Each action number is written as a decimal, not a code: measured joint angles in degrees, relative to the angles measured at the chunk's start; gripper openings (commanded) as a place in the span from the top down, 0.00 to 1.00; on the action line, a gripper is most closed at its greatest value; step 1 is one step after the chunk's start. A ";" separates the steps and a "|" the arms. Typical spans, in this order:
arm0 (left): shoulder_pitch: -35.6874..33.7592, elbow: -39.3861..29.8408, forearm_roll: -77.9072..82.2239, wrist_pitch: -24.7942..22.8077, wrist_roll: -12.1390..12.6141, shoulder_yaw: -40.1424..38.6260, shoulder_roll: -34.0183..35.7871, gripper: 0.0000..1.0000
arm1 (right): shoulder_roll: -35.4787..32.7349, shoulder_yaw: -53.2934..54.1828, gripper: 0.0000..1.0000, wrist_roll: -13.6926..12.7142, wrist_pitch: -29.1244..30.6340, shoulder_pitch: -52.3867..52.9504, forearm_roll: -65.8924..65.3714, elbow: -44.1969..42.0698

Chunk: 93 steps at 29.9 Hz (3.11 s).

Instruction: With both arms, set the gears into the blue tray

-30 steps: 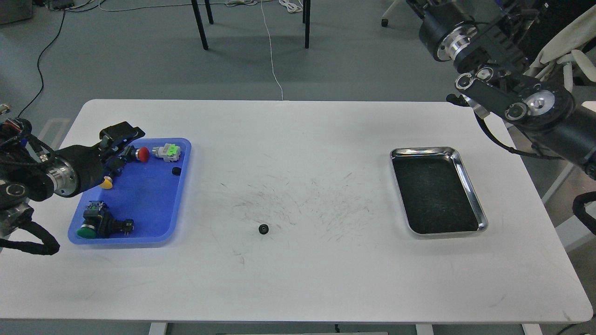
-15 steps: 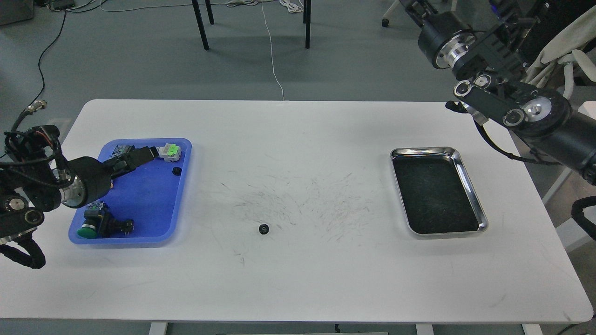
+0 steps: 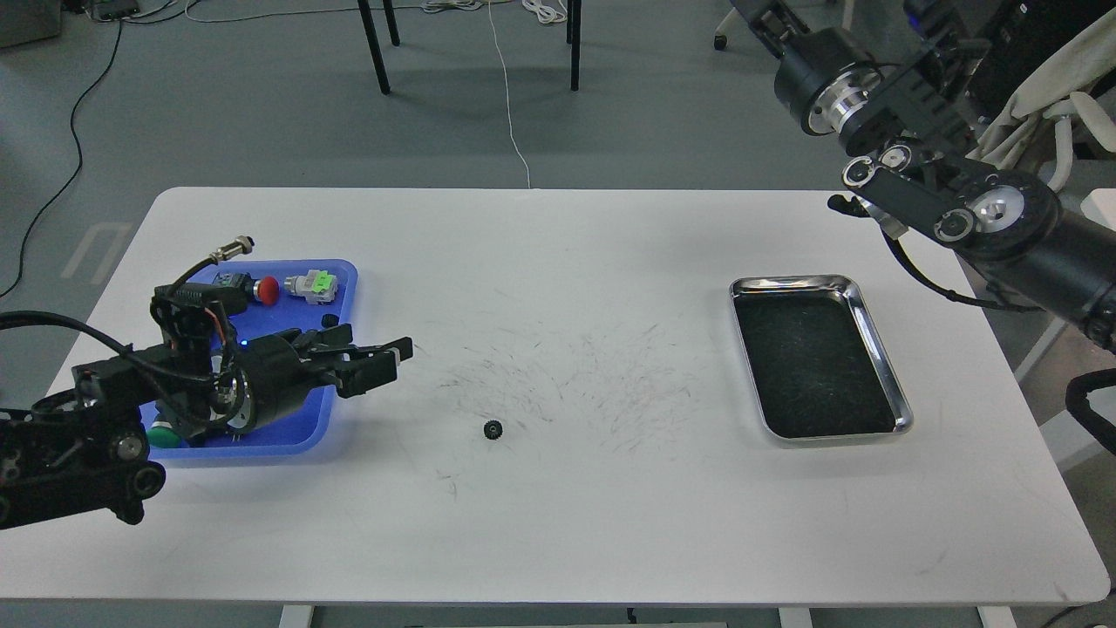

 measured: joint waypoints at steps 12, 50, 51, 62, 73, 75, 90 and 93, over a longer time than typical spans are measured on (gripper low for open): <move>-4.86 4.61 8.52 5.51 -0.06 9.67 -12.92 0.11 | -0.23 -3.73 0.31 -0.06 0.35 1.09 -0.03 0.02; -4.60 15.92 14.72 10.49 0.12 19.43 -26.07 0.44 | -0.55 -3.80 0.27 0.00 0.47 1.15 -0.01 -0.69; -4.54 16.12 14.72 10.52 0.12 19.55 -26.30 0.45 | -0.55 -3.80 0.27 0.00 0.46 1.15 -0.01 -0.69; -4.07 17.44 14.72 10.59 0.09 21.02 -26.65 0.52 | -0.47 -3.80 0.27 0.00 0.46 0.99 -0.01 -0.69; -2.83 18.35 14.68 10.59 0.03 21.34 -27.66 0.61 | -0.46 -3.88 0.27 0.00 0.46 0.73 -0.01 -0.61; -2.61 18.73 14.66 10.59 0.01 21.35 -27.84 0.64 | -0.51 -3.89 0.27 0.00 0.46 0.61 -0.01 -0.60; -2.45 20.05 14.72 10.59 -0.07 21.43 -27.73 0.92 | -0.55 -3.93 0.27 0.18 0.39 0.36 -0.06 -0.87; -2.47 19.98 14.71 10.56 -0.07 21.43 -27.34 0.93 | -0.55 -3.97 0.27 0.22 0.39 0.30 -0.09 -0.94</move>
